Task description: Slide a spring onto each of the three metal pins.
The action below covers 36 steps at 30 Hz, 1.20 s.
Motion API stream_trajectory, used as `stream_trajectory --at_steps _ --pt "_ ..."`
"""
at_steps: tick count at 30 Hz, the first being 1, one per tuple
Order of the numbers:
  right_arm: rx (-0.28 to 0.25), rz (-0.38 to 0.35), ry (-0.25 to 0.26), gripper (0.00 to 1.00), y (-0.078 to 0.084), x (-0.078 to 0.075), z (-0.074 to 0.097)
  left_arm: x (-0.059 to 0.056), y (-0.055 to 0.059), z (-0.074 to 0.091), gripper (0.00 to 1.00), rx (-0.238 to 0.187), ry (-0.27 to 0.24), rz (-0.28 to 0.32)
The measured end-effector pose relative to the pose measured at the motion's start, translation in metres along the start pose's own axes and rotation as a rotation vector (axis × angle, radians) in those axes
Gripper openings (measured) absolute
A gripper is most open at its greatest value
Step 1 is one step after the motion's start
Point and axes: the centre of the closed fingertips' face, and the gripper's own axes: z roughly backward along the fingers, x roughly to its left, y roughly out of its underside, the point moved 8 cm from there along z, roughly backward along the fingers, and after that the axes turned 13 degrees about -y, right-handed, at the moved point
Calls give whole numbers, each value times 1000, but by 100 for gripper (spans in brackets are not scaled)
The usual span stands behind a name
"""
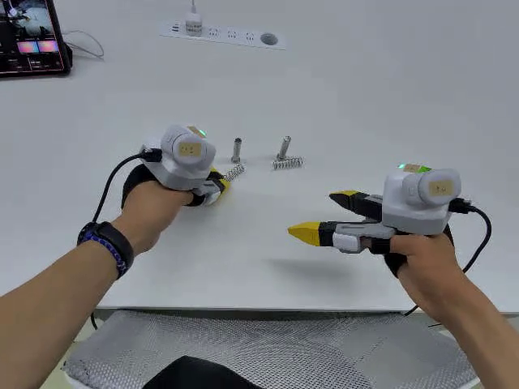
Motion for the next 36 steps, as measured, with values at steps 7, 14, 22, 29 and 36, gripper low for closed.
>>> stream_trajectory --at_steps 7,14,22,29,36 --pt "-3 -4 -18 75 -1 3 -4 -2 5 11 10 -7 -3 14" --pt "-25 -19 -42 74 -5 6 -7 -4 2 29 10 -39 -4 13" --pt "-47 -34 -71 71 -10 10 -11 -6 -5 46 10 -79 4 -5" --pt "-59 -40 -98 68 -14 12 -17 -3 -9 60 10 -101 2 -14" --pt "-92 -54 -127 64 -22 16 -21 -1 -10 72 10 -117 7 -37"
